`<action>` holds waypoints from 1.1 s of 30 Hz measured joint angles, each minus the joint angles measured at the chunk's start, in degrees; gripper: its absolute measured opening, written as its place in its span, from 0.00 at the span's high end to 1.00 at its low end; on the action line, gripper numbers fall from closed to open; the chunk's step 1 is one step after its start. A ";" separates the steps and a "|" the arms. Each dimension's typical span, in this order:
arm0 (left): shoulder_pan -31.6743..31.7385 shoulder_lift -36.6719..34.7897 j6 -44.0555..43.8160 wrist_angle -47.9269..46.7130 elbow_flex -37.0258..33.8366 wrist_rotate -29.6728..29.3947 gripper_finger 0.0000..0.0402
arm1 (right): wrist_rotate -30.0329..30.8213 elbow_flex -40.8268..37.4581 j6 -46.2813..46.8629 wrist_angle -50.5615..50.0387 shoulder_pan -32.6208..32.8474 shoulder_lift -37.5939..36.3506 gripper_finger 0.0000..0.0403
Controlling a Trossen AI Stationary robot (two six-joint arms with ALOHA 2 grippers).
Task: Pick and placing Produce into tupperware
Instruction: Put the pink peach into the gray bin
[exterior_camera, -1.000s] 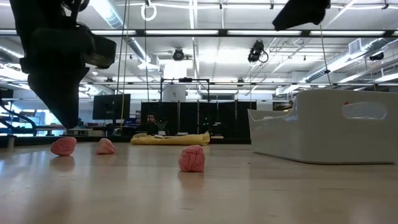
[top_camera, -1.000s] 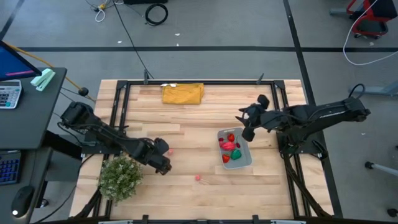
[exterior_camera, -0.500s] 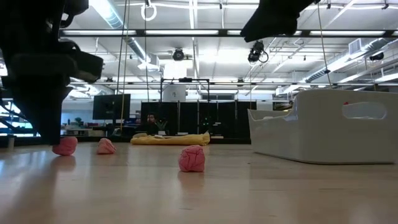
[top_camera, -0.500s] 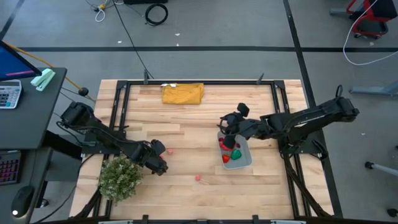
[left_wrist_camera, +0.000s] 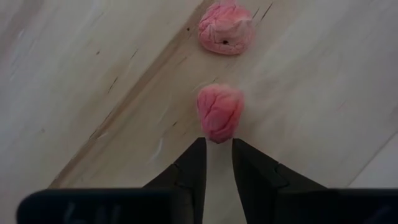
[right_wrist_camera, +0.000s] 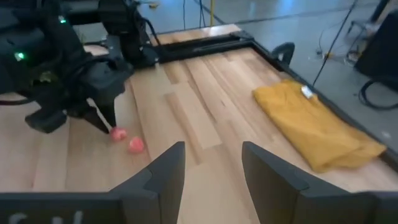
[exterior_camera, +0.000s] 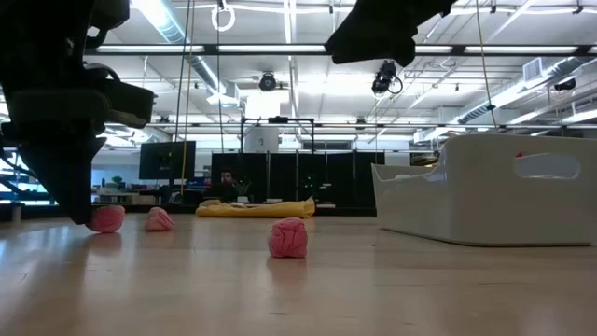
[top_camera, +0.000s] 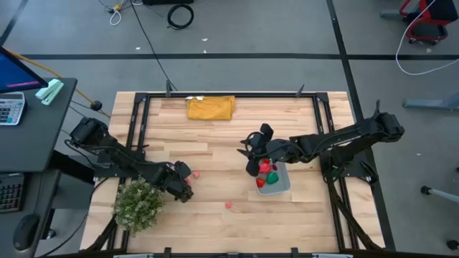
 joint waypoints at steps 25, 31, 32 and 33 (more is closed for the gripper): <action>2.87 0.00 11.37 4.96 0.04 -1.85 0.60 | 2.62 0.00 -2.64 -1.66 -2.19 -2.02 0.58; 4.95 0.00 13.04 5.11 0.04 -2.44 0.60 | 2.62 0.00 -2.62 -1.69 -2.19 -2.02 0.58; 5.11 0.00 13.04 5.11 0.04 -2.45 0.60 | 2.62 0.00 -2.62 -1.71 -2.19 -2.02 0.58; 5.24 0.00 13.05 5.11 0.04 -2.44 0.60 | 2.62 0.00 -2.62 -1.71 -2.19 -2.02 0.58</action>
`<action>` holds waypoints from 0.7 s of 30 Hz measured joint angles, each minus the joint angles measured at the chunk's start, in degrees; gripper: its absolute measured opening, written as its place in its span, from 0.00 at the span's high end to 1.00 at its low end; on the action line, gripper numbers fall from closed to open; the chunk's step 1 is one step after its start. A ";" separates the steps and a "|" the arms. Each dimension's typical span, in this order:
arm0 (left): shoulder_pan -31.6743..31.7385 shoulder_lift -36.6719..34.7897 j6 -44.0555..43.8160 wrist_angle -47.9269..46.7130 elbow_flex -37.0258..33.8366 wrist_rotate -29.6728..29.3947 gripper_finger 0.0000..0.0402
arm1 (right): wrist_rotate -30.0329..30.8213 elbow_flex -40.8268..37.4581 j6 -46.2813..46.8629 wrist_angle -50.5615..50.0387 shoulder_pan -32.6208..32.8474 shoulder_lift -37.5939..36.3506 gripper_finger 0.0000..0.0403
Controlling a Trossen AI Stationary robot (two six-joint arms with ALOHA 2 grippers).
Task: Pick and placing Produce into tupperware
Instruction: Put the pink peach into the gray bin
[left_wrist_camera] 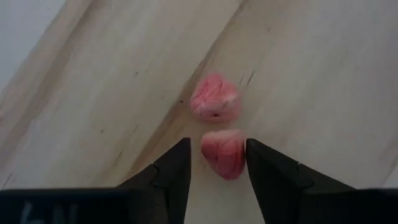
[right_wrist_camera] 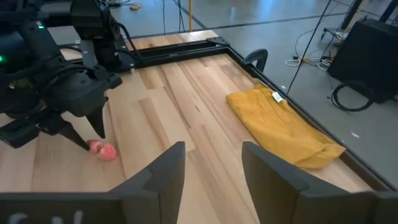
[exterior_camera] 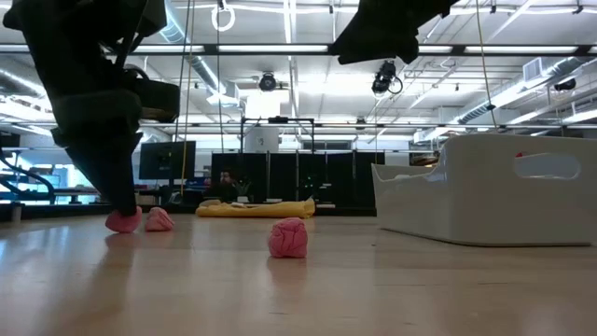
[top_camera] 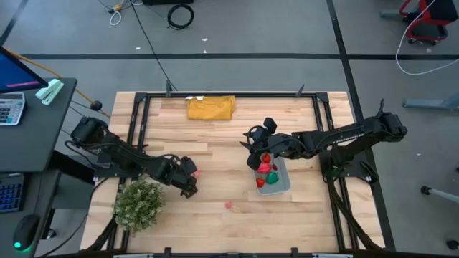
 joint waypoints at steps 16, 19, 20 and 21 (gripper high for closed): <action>-0.10 4.82 0.01 0.65 1.55 -0.84 0.85 | -2.15 0.00 0.94 -0.40 -0.95 0.02 0.58; -0.04 3.77 1.58 0.71 3.97 -3.02 0.90 | -2.12 0.00 0.63 -0.42 -1.50 0.02 0.58; -0.04 3.46 2.91 1.02 5.27 -4.32 0.90 | -2.12 0.00 0.61 -0.40 -1.69 0.02 0.58; -0.05 3.26 4.55 1.25 6.48 -5.67 0.90 | -2.12 0.00 0.61 -0.40 -1.95 0.02 0.58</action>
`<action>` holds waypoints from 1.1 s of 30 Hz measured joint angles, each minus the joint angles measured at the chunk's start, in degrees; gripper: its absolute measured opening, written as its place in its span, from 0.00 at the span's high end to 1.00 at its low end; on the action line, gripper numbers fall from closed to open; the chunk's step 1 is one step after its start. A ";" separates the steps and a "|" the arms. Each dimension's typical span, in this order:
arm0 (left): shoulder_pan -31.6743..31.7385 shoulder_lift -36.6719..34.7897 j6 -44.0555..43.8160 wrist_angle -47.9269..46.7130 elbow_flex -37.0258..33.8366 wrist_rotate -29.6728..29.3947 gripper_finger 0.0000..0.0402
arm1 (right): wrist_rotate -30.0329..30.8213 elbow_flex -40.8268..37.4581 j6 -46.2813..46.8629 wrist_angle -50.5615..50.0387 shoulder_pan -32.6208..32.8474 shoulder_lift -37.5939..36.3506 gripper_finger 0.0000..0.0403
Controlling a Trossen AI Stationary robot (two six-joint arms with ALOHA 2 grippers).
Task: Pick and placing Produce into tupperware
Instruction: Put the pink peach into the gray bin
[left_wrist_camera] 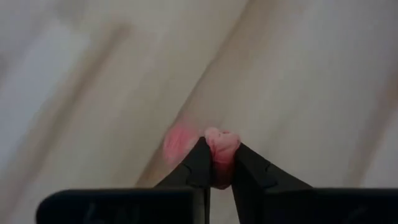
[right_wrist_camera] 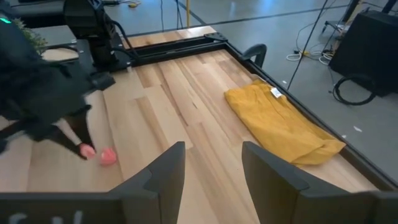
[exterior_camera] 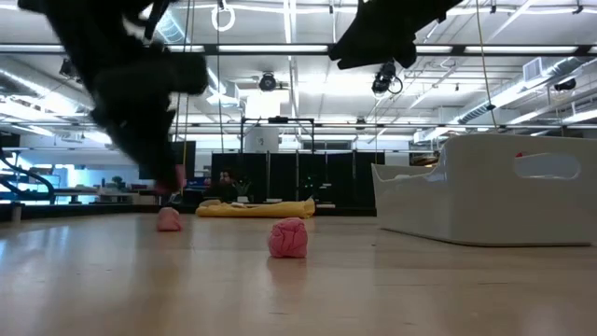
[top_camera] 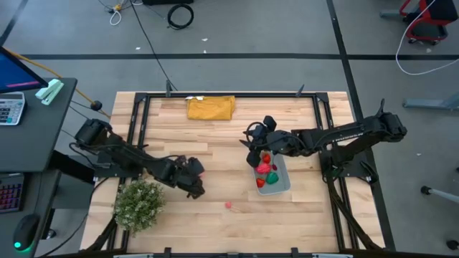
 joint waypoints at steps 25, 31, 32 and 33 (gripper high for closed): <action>16.51 24.20 48.23 56.51 18.75 0.45 0.89 | 5.63 0.02 1.30 -19.24 -2.34 -7.50 0.58; 16.24 33.50 48.45 51.04 31.02 9.59 0.90 | 10.95 0.04 7.86 -29.44 -2.59 -15.35 0.58; 16.05 34.72 48.07 49.75 32.98 10.01 0.89 | 11.03 0.07 9.74 -31.14 -2.58 -16.53 0.58; 16.05 35.38 48.07 47.30 34.18 10.03 0.88 | 10.89 0.07 11.46 -32.81 -2.55 -17.24 0.58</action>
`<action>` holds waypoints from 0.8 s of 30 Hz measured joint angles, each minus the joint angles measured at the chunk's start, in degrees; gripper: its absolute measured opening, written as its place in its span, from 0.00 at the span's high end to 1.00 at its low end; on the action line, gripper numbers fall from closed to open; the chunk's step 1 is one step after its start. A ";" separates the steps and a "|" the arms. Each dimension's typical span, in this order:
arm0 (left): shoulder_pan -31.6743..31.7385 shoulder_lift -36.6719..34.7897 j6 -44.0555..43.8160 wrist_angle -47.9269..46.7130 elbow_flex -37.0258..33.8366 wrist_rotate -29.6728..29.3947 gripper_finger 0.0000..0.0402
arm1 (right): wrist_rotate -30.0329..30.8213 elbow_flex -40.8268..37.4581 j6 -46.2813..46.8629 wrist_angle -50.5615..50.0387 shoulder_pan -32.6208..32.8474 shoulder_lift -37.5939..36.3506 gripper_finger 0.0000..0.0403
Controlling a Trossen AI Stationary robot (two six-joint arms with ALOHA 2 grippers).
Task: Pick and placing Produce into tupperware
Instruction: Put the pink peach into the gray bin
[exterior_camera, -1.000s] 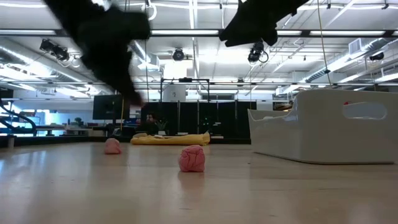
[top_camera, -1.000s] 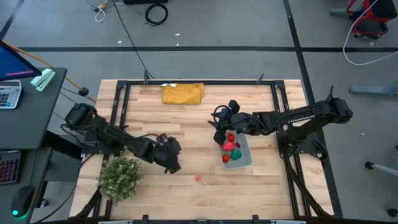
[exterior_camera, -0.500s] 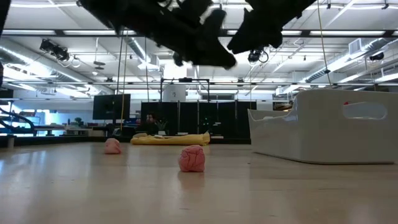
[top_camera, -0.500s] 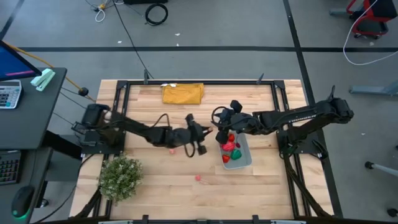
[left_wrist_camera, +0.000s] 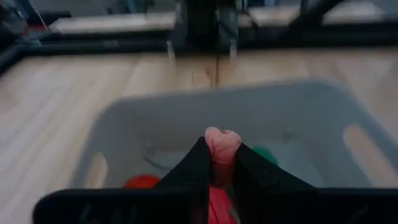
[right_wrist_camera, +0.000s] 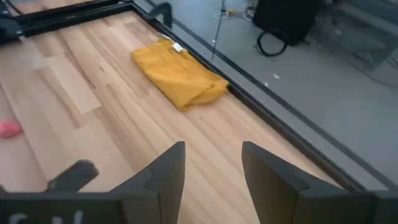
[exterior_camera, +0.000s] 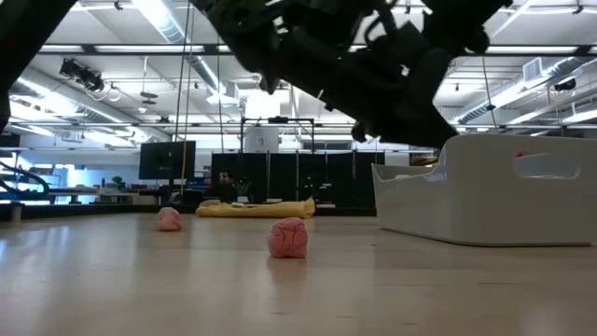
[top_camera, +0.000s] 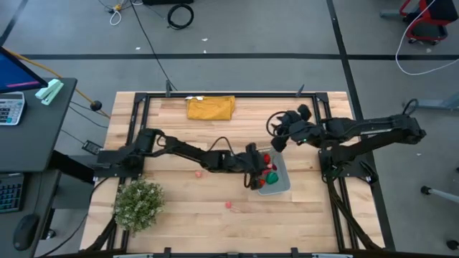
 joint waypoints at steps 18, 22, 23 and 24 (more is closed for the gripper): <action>0.48 -5.16 1.15 -33.69 7.34 -1.75 0.47 | -6.64 -0.02 6.53 -8.63 0.59 6.00 0.58; 0.38 -13.17 -2.89 -46.45 7.38 -6.18 0.47 | -7.11 -0.07 6.49 -7.69 2.47 7.47 0.58; 0.33 -14.93 -3.41 -49.86 7.38 -6.78 0.48 | -7.13 -0.07 6.48 -6.72 3.07 7.67 0.58; 0.17 -16.52 -3.40 -52.80 7.38 -7.27 0.49 | -7.14 -0.07 6.40 -5.57 3.78 7.99 0.58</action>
